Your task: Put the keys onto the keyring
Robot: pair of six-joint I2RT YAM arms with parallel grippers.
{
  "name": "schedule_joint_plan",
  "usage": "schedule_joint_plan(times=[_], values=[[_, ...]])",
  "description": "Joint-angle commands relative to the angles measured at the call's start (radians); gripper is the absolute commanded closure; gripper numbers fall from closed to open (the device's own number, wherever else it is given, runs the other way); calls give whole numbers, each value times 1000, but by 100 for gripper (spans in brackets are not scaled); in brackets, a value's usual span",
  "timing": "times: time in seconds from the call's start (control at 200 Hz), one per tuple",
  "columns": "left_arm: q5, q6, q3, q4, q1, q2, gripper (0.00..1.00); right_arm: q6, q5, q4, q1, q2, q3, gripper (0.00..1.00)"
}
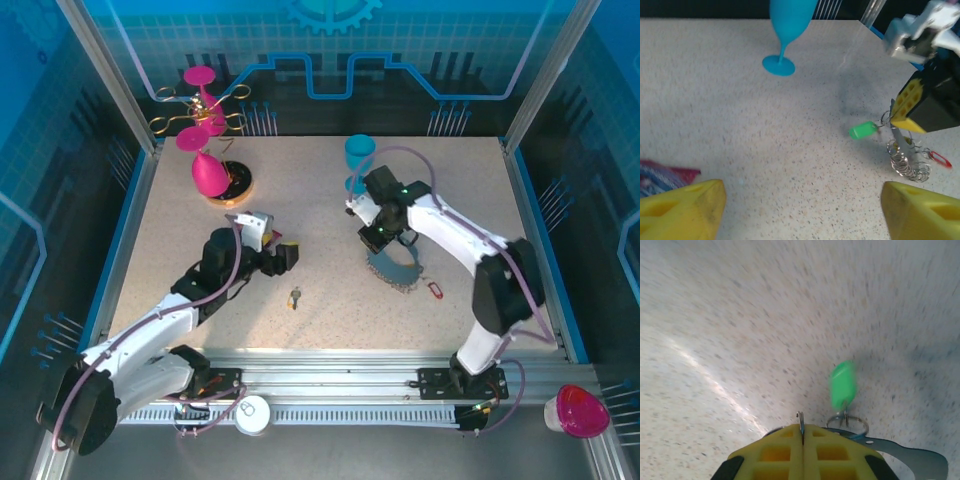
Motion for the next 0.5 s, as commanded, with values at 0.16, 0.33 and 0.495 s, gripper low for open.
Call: schedule_joint_plan(times=[0.16,0.33,0.495], values=[[217,367,241,-223,-8,32,36,-72,-286,337,18,-242,-189,100],[370,548,242,-241,-8,69,48,-105,-472,468,18,-287,-247,100],[473,607,178,-141,-7,83,55,-141,-602,524,20,-300,-277,100]])
